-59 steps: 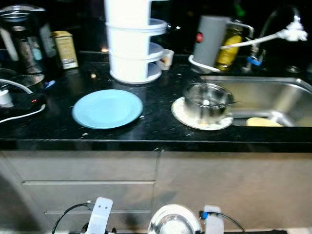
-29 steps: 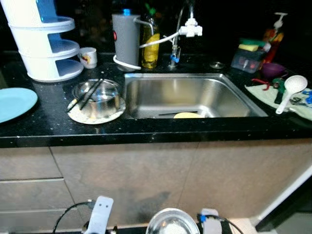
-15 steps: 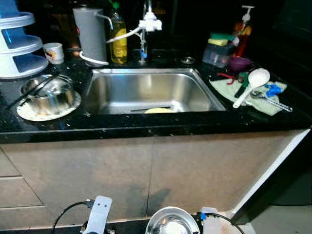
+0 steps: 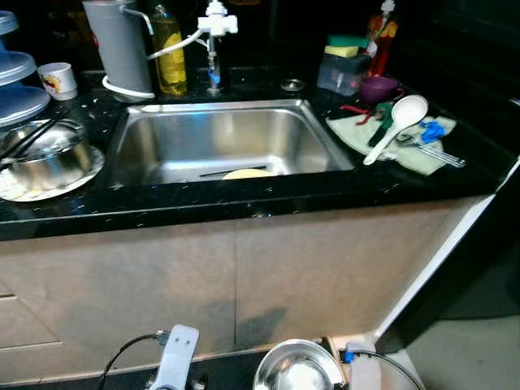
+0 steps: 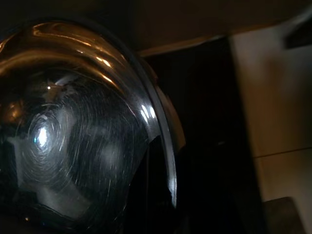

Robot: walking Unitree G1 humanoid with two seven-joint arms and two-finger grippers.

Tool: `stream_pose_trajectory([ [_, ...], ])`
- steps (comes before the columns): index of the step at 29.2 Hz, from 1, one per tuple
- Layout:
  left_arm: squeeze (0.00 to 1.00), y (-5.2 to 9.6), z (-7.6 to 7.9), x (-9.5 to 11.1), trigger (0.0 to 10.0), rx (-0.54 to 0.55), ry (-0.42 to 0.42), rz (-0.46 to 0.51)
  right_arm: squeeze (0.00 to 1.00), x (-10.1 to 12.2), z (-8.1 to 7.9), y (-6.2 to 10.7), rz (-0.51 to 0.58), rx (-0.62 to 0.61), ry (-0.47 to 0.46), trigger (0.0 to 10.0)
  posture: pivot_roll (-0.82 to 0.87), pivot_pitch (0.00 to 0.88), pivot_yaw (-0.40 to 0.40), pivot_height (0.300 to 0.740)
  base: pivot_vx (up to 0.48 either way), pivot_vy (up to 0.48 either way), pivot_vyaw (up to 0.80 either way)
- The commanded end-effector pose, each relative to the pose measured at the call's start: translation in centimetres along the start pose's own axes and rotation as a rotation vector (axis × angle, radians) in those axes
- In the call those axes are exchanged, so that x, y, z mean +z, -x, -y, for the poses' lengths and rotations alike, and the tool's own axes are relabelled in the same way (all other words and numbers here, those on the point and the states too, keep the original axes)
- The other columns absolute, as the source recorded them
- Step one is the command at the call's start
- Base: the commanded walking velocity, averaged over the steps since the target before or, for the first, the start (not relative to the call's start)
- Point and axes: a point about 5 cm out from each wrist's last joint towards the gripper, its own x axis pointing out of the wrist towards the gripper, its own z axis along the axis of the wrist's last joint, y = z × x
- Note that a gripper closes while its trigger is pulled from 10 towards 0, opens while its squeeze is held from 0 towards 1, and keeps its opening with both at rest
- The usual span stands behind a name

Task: Kitchen organization

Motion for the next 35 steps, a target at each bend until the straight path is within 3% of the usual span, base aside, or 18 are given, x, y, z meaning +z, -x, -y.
stream_pose_trajectory([
  [1, 0.00, 0.2, 0.4, -0.5, 10.0, -0.011, -0.035, -0.013, 0.00, 0.0, 0.4, 0.1, 0.001, -0.007, -0.005, 10.0, -0.05, 0.111, -0.045, 0.740, 0.000, 0.000, 0.00],
  [8, 0.00, 0.0, 1.2, 1.0, 10.0, -0.060, -0.130, 0.066, 0.00, 0.5, 0.4, 0.0, 0.035, 0.018, -0.032, 10.0, -0.04, 0.113, -0.043, 0.740, 0.000, 0.000, 0.00],
  [10, 0.00, 0.2, 2.2, 3.6, 10.0, -0.127, -0.148, 0.215, 0.00, 2.3, 0.3, -0.2, 0.106, 0.112, -0.057, 10.0, -0.04, 0.115, -0.042, 0.740, 0.000, 0.000, 0.00],
  [11, 0.00, 0.2, 2.2, 3.6, 10.0, -0.127, -0.148, 0.215, 0.00, 2.3, 0.3, -0.2, 0.106, 0.112, -0.057, 10.0, -0.04, 0.115, -0.042, 0.740, 0.000, 0.000, 0.00],
  [12, 0.00, 0.9, 2.3, 5.9, 10.0, -0.144, -0.151, 0.342, 0.00, 4.1, 0.1, -0.2, 0.169, 0.215, -0.066, 10.0, -0.04, 0.117, -0.039, 0.740, 0.000, 0.000, 0.00],
  [13, 0.00, 1.3, 2.2, 6.9, 10.0, -0.142, -0.149, 0.397, 0.00, 4.9, 0.0, -0.2, 0.194, 0.266, -0.046, 10.0, -0.04, 0.117, -0.039, 0.740, 0.000, 0.000, 0.00],
  [17, 0.00, 2.1, 1.5, 9.0, 10.0, -0.120, -0.127, 0.488, 0.00, 6.3, -0.3, 0.0, 0.236, 0.378, -0.030, 10.0, -0.04, 0.121, -0.033, 0.740, 0.000, 0.000, 0.00],
  [18, 0.00, 3.0, 0.5, 11.5, 10.0, -0.122, -0.094, 0.579, 0.00, 8.5, -0.8, 0.9, 0.290, 0.578, -0.089, 10.0, -0.04, 0.121, -0.032, 0.740, 0.000, 0.000, 0.00],
  [21, 0.00, 3.3, 0.2, 12.2, 10.0, -0.127, -0.089, 0.606, 0.00, 9.2, -0.9, 1.3, 0.308, 0.640, -0.091, 10.0, -0.04, 0.121, -0.032, 0.740, 0.000, 0.000, 0.00],
  [23, 0.00, 5.0, -1.5, 16.1, 10.0, -0.124, -0.087, 0.757, 0.00, 12.5, -0.7, 3.3, 0.364, 0.830, -0.086, 10.0, -0.04, 0.117, -0.032, 0.740, 0.000, 0.000, 0.00],
  [24, 0.00, 5.0, -1.5, 16.1, 10.0, -0.124, -0.087, 0.757, 0.00, 12.5, -0.7, 3.3, 0.364, 0.830, -0.086, 10.0, -0.04, 0.117, -0.032, 0.740, 0.000, 0.000, 0.00],
  [26, 0.00, 6.8, -3.2, 19.9, 10.0, -0.116, -0.066, 0.885, 0.00, 15.2, -0.5, 5.4, 0.381, 0.990, -0.096, 10.0, -0.04, 0.112, -0.032, 0.740, 0.000, 0.000, 0.00],
  [27, 0.00, 6.8, -3.2, 19.9, 10.0, -0.116, -0.066, 0.885, 0.00, 15.2, -0.5, 5.4, 0.381, 0.990, -0.096, 10.0, -0.04, 0.112, -0.032, 0.740, 0.000, 0.000, 0.00],
  [29, 0.00, 8.8, -4.2, 23.4, 10.0, -0.138, -0.042, 0.990, 0.00, 17.4, -0.3, 6.8, 0.405, 1.094, -0.111, 10.0, -0.03, 0.107, -0.034, 0.740, 0.000, 0.000, 0.00],
  [30, 0.00, 8.8, -4.2, 23.4, 10.0, -0.138, -0.042, 0.990, 0.00, 17.4, -0.3, 6.8, 0.405, 1.094, -0.111, 10.0, -0.03, 0.107, -0.034, 0.740, 0.000, 0.000, 0.00],
  [33, 0.00, 11.5, -4.5, 27.1, 10.0, -0.198, 0.007, 1.094, 0.00, 20.2, -0.8, 9.0, 0.468, 1.223, -0.110, 10.0, -0.03, 0.102, -0.034, 0.740, 0.000, 0.000, 0.00],
  [35, 0.00, 12.3, -4.6, 28.5, 10.0, -0.214, 0.044, 1.123, 0.00, 21.7, -1.2, 9.8, 0.534, 1.237, -0.081, 10.0, -0.03, 0.102, -0.034, 0.740, 0.000, 0.000, 0.00],
])
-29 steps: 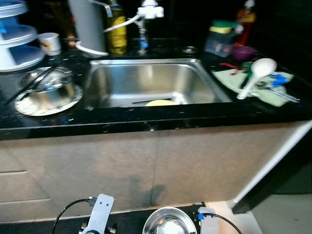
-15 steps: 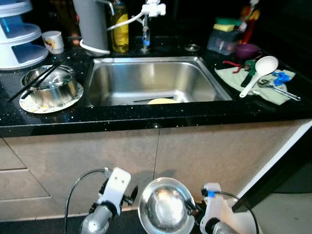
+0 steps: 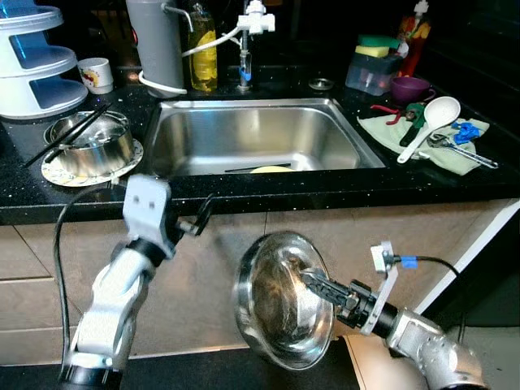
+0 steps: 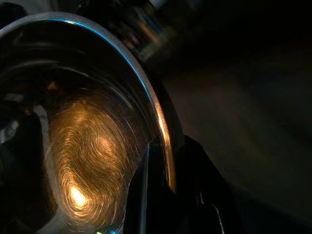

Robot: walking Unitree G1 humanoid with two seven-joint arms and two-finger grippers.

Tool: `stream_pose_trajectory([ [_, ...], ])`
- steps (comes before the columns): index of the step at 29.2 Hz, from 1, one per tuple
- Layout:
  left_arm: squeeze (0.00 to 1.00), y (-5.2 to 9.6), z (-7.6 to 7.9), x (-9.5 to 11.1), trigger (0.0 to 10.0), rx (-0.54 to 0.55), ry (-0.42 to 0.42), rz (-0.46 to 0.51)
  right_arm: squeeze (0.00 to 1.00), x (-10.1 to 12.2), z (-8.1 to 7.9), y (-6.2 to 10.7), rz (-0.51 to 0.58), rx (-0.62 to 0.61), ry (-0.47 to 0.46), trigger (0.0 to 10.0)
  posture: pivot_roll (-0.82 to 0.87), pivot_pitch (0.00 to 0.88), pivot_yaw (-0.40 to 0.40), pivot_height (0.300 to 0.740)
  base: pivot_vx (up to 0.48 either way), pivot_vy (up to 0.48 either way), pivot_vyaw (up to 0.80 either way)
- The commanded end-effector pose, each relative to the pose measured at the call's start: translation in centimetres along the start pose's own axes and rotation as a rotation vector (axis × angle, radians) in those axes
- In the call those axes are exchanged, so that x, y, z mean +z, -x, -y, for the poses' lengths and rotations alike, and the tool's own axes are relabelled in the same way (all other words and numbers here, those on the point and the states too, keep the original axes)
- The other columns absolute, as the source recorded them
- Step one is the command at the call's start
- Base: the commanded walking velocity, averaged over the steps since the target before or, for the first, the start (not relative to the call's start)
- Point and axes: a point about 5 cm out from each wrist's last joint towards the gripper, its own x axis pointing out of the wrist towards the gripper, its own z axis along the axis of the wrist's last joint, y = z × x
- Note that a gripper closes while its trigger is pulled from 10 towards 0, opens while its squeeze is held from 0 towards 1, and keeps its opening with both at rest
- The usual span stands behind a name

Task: Kitchen organization

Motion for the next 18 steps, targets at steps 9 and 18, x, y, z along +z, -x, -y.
stream_pose_trajectory([
  [9, 0.00, -1.0, -1.9, -1.7, 10.0, 0.061, -0.128, -0.275, 0.00, 10.1, 0.7, -3.7, 0.324, -0.453, 0.485, 10.0, -0.02, 0.099, -0.026, 0.740, 0.000, 0.000, 0.00],
  [18, 0.00, -2.4, -3.0, -1.4, 10.0, 0.111, -0.189, -0.326, 0.00, 15.9, -0.5, -4.1, 0.587, -0.700, 0.674, 10.0, -0.01, 0.110, -0.030, 0.740, 0.000, 0.000, 0.00],
])
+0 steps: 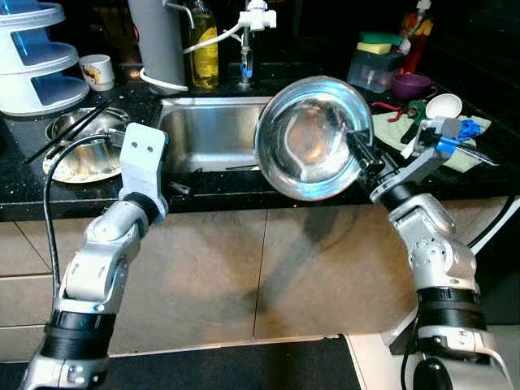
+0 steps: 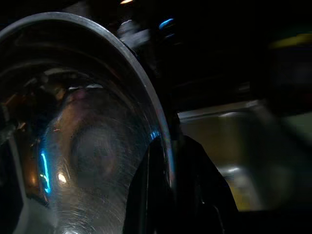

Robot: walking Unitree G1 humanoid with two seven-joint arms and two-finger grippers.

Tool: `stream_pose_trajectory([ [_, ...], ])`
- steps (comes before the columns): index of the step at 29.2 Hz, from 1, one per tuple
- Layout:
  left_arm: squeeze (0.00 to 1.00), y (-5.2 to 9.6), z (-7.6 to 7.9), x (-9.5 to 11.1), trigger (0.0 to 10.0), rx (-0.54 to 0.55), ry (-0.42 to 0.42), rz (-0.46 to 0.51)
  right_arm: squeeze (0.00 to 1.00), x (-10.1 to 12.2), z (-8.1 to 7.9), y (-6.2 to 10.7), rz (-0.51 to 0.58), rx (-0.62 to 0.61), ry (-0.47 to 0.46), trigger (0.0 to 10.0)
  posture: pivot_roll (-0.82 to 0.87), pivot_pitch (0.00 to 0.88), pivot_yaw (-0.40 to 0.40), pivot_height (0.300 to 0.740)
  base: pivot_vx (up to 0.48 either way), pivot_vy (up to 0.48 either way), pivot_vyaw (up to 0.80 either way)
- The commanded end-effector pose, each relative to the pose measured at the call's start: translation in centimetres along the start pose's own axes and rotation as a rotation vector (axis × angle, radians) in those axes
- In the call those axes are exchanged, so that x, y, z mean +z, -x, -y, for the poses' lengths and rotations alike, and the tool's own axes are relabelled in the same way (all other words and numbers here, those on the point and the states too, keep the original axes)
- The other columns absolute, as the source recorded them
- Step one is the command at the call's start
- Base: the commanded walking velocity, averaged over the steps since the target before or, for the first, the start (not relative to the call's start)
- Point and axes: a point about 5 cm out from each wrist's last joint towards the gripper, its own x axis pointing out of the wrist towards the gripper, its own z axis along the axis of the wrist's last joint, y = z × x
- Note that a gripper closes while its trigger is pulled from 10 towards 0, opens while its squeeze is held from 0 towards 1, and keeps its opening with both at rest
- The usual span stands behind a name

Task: Kitchen organization

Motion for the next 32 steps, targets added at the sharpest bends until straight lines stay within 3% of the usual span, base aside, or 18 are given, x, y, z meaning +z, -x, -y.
stream_pose_trajectory([
  [1, 0.00, -0.1, 0.0, -0.1, 10.0, -0.004, -0.025, -0.021, 0.00, 1.4, 0.3, -0.4, 0.079, -0.048, 0.047, 10.0, -0.01, 0.110, -0.030, 0.740, 0.000, 0.000, 0.00],
  [4, 0.00, -0.1, -0.2, 0.0, 10.0, 0.009, -0.037, -0.006, 0.00, 1.6, 0.0, -0.5, 0.104, -0.069, 0.110, 10.0, -0.01, 0.113, -0.030, 0.740, 0.000, 0.000, 0.00],
  [5, 0.00, -0.2, -0.4, 0.0, 10.0, 0.036, -0.058, 0.020, 0.00, 1.7, -0.9, -0.9, 0.124, -0.080, 0.241, 10.0, -0.01, 0.111, -0.027, 0.740, 0.000, 0.000, 0.00],
  [6, 0.00, -0.2, -0.4, 0.0, 10.0, 0.036, -0.058, 0.020, 0.00, 1.7, -0.9, -0.9, 0.124, -0.080, 0.241, 10.0, -0.01, 0.111, -0.027, 0.740, 0.000, 0.000, 0.00],
  [7, 0.00, -0.2, -0.5, -0.2, 10.0, 0.051, -0.049, 0.032, 0.00, 1.7, -1.8, -1.2, 0.137, -0.065, 0.318, 10.0, -0.02, 0.113, -0.025, 0.740, 0.000, 0.000, 0.00],
  [11, 0.00, -0.2, -0.2, -0.8, 10.0, 0.044, -0.008, 0.018, 0.00, 1.1, -2.7, -1.5, 0.126, -0.033, 0.388, 10.0, -0.02, 0.112, -0.024, 0.740, 0.000, 0.000, 0.00],
  [12, 0.00, -0.2, 0.1, -1.1, 10.0, 0.035, -0.031, 0.001, 0.00, 0.7, -3.1, -1.6, 0.116, -0.019, 0.409, 10.0, -0.02, 0.110, -0.025, 0.740, 0.000, 0.000, 0.00],
  [20, 0.00, -0.1, 0.8, -1.0, 10.0, 0.003, -0.018, 0.006, 0.00, 0.1, -3.3, -1.8, 0.113, -0.020, 0.408, 10.0, -0.02, 0.111, -0.029, 0.740, 0.000, 0.000, 0.00],
  [32, 0.00, -0.2, 0.8, -0.8, 10.0, 0.011, -0.009, 0.029, 0.00, -0.6, -3.6, -1.9, 0.120, -0.013, 0.429, 10.0, -0.02, 0.113, -0.030, 0.740, 0.270, 0.000, 0.00],
])
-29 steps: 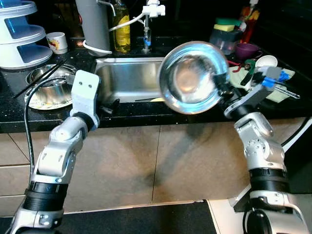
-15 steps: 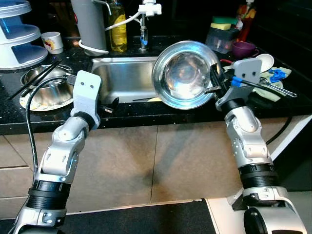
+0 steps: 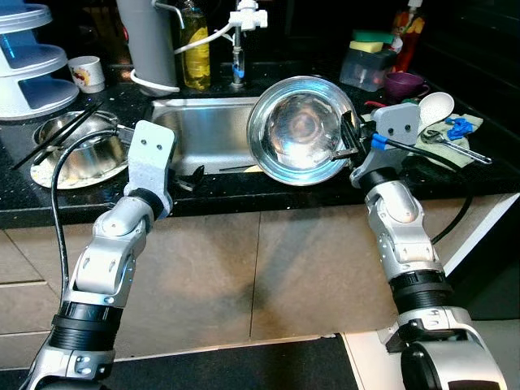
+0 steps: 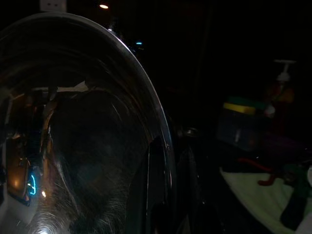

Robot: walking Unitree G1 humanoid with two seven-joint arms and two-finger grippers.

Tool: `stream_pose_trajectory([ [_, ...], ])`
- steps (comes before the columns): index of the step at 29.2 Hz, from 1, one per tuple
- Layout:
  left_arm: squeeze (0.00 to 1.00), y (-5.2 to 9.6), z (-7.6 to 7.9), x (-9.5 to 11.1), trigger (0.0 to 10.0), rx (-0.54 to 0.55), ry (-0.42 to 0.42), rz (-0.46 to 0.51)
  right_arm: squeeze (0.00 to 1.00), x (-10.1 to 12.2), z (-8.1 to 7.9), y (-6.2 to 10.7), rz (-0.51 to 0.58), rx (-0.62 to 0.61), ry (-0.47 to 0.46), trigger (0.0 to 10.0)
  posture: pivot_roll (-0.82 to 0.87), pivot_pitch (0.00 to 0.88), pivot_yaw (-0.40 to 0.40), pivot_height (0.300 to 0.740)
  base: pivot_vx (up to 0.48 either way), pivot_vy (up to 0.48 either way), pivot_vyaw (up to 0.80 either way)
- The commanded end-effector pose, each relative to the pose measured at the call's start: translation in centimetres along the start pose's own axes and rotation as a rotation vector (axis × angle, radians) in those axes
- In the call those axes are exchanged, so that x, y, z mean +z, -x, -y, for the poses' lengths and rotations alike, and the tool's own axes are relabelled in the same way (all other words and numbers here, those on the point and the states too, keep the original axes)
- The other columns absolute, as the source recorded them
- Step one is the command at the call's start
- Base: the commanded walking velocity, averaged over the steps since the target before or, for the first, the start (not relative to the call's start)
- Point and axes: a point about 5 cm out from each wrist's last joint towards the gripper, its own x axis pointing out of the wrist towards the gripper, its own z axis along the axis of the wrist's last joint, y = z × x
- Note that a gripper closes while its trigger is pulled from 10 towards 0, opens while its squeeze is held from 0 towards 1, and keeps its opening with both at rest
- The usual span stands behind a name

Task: Kitchen organization

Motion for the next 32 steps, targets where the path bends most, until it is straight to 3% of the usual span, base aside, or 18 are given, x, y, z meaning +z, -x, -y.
stream_pose_trajectory([
  [1, 0.00, 0.24, 0.01, -0.23, 10.0, 0.003, 0.003, 0.004, 0.00, 0.47, -0.14, -0.22, 0.032, -0.001, 0.014, 10.0, -0.02, 0.113, -0.030, 0.740, 0.330, 0.000, 0.00],
  [32, 0.00, 0.32, 0.23, 0.17, 10.0, -0.019, -0.005, 0.019, 0.00, 0.33, -0.37, -0.17, 0.053, 0.004, 0.009, 10.0, -0.01, 0.113, -0.030, 0.740, 0.334, 0.000, 0.00],
])
